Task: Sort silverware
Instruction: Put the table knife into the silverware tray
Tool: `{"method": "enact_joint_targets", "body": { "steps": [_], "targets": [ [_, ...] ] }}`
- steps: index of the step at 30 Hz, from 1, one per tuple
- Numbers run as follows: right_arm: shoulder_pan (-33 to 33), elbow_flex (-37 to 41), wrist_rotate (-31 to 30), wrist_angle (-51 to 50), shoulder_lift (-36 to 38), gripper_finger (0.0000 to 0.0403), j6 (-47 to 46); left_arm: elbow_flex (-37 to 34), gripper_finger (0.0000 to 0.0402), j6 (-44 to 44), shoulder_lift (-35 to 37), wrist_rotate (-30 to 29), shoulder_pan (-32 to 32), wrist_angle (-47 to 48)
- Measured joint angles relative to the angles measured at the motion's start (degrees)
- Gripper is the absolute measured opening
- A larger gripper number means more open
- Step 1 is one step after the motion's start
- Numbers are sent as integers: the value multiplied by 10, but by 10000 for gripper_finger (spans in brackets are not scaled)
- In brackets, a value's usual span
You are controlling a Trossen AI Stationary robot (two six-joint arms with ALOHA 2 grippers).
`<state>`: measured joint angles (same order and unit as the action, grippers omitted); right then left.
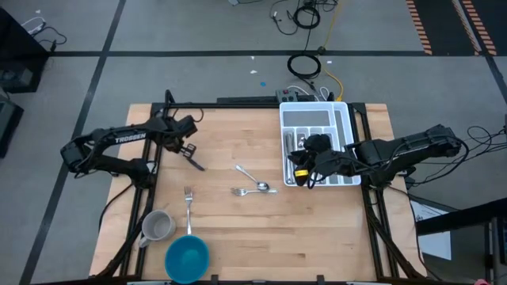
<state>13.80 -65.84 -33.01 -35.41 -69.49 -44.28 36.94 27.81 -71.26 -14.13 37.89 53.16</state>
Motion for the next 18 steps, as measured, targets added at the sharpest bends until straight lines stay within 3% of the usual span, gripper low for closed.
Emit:
{"method": "enact_joint_targets", "body": {
  "steps": [8,18],
  "targets": [
    [0,0,-1,11,0,73,14,-57,0,78,0,-30,0,-25],
    [0,0,0,11,0,73,15,-67,0,79,0,-69,-1,-79]
  ]
}}
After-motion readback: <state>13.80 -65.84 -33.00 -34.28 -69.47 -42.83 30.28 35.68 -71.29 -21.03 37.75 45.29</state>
